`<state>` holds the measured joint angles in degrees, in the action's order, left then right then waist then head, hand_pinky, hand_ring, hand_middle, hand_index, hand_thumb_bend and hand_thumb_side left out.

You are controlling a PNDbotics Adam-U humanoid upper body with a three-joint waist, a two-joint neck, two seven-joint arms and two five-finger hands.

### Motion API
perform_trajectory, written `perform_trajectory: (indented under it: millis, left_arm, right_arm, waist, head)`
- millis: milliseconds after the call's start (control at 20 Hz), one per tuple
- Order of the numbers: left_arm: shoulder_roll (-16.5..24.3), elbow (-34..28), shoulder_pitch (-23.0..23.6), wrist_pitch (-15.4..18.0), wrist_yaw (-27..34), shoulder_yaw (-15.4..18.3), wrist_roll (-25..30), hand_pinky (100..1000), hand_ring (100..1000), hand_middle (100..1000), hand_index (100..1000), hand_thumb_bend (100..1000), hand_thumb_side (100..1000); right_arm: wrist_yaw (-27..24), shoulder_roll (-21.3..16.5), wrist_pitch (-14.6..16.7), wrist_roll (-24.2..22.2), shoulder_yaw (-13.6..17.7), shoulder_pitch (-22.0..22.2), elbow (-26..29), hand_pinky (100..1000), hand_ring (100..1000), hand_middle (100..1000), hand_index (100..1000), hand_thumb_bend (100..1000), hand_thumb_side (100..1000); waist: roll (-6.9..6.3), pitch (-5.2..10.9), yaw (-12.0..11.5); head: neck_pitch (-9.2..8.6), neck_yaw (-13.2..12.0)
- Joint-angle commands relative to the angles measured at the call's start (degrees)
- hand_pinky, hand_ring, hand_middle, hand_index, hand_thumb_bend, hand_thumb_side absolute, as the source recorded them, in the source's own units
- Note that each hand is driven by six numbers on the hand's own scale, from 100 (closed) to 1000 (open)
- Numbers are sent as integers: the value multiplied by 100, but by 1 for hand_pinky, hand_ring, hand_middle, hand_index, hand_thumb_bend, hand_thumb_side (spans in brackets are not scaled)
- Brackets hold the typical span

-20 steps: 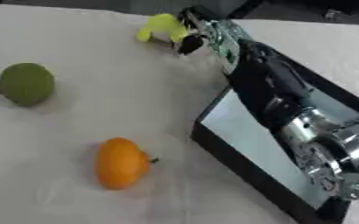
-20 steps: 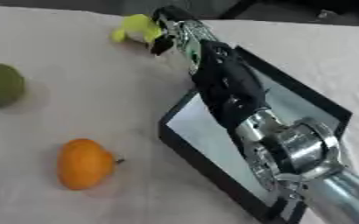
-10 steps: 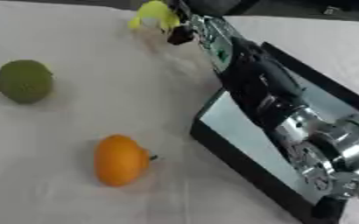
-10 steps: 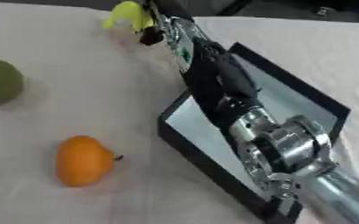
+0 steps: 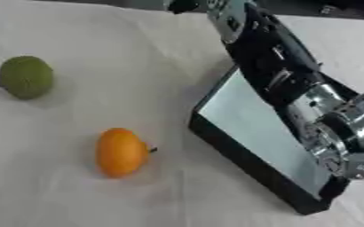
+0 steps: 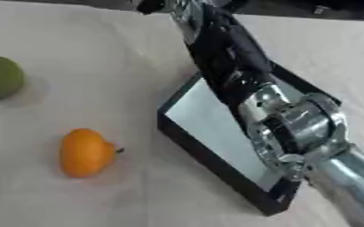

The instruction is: Pick up objects on the table and place them in the box.

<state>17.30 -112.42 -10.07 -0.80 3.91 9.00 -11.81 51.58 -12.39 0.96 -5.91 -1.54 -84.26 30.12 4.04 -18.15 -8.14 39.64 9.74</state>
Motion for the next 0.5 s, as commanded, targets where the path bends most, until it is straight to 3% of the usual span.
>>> perform_trajectory:
  millis: [50,300,500]
  left_arm:
    - [203,-45,32,5,-37,44,13,703,584,686,789,100,784]
    - [268,-27,129,5,-52,67,-10,704,585,687,790,100,781]
    - [323,-21,204,16,-64,90,-41,704,586,687,790,100,778]
  right_arm:
    - [-155,-285,75,-246,-60,-230,211,803,629,446,516,100,246]
    - [-446,-639,228,-638,-276,-268,452,806,623,446,518,100,268]
    - [-989,-989,354,-964,-532,-158,822,808,618,446,517,100,254]
  waist:
    - [-24,238,48]
    - [-4,393,188]
    - [-8,496,291]
  head:
    - [106,-77]
    - [214,-215]
    - [272,-353]
